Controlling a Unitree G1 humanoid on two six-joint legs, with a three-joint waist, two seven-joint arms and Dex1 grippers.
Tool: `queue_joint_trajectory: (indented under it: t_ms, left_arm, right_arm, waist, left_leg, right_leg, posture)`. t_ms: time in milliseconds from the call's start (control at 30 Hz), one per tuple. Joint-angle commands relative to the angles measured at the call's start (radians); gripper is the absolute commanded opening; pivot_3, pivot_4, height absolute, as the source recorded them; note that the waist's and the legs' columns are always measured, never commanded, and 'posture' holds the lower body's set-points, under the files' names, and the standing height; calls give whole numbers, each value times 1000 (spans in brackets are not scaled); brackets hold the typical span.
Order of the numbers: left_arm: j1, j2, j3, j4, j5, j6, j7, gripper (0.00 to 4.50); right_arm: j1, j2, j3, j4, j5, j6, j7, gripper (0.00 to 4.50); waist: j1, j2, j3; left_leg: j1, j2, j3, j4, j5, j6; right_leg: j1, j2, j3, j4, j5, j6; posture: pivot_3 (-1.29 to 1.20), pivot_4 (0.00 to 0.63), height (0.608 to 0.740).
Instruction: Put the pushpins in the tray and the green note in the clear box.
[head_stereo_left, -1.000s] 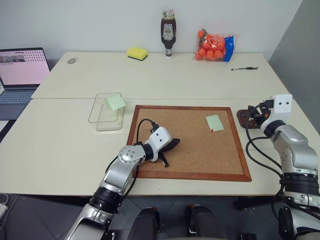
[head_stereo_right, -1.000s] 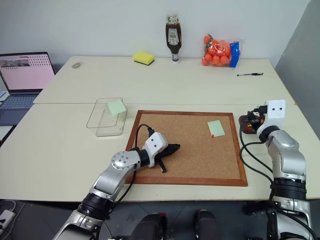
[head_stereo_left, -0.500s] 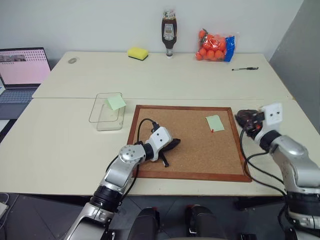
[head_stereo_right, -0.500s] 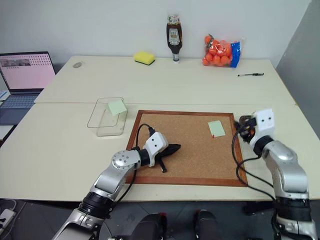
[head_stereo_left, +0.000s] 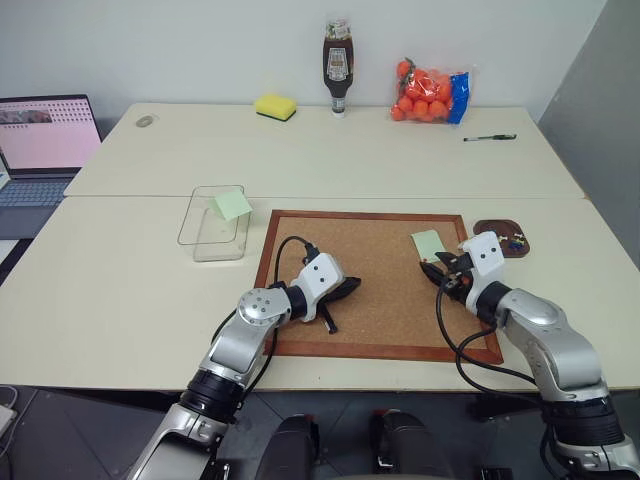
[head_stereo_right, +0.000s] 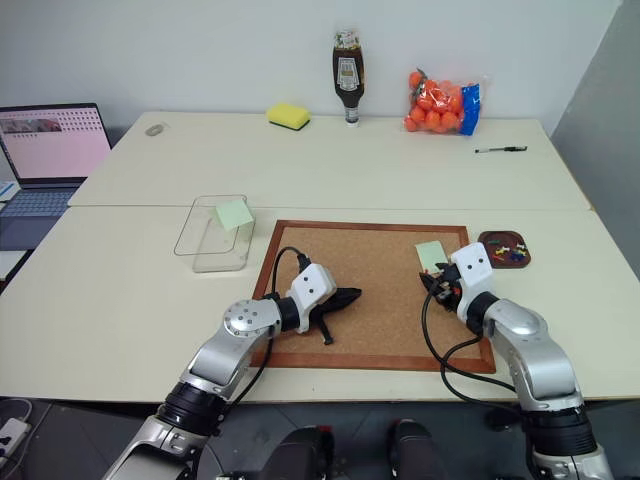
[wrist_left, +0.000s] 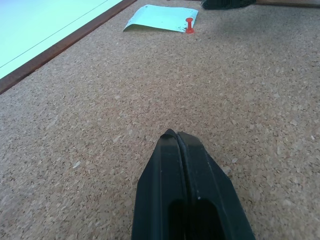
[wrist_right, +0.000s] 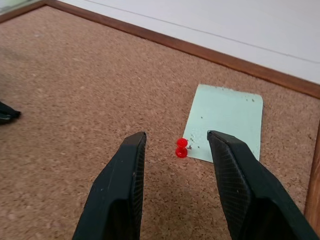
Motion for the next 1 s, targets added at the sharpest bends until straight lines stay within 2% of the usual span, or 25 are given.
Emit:
queue_joint_trajectory:
  t_ms: [33,333,467,533,667,1000]
  left_arm:
    - [17,2,-35,28,21,23,-13,0]
    - [17,-5,-38,29,22,23,-11,0]
    - [17,-6,-38,30,21,22,-11,0]
    - [17,-6,-38,31,21,22,-11,0]
    - [20,-6,-39,29,22,22,-9,0]
    - [22,-5,-40,35,24,18,-10,0]
  right_arm:
    - [-42,9,2,35,-27,-51,-1,2064]
    - [-75,26,16,103,-60,-81,2,2064]
    - [-78,28,19,117,-71,-85,2,1419]
    - [-78,30,17,118,-73,-85,3,835]
    - [-74,32,12,110,-74,-85,8,104]
    - [-73,26,-20,32,-54,-90,11,49]
  waist:
    - [0,0,0]
    - [0,0,0]
    - [0,0,0]
    - [0,0,0]
    - [0,0,0]
    - [0,0,0]
  left_leg:
    - [0,0,0,0,0,0]
    - [0,0,0,0,0,0]
    - [0,0,1,0,0,0]
    - [0,0,1,0,0,0]
    - [0,0,0,0,0,0]
    - [0,0,0,0,0,0]
  right_leg:
    - [0,0,0,0,0,0]
    - [0,0,0,0,0,0]
    - [0,0,0,0,0,0]
    - [0,0,0,0,0,0]
    - [0,0,0,0,0,0]
    - [0,0,0,0,0,0]
  posture:
    - [0,150,740]
    - [0,150,740]
    - [0,150,740]
    - [0,150,740]
    - [0,150,740]
    - [0,150,740]
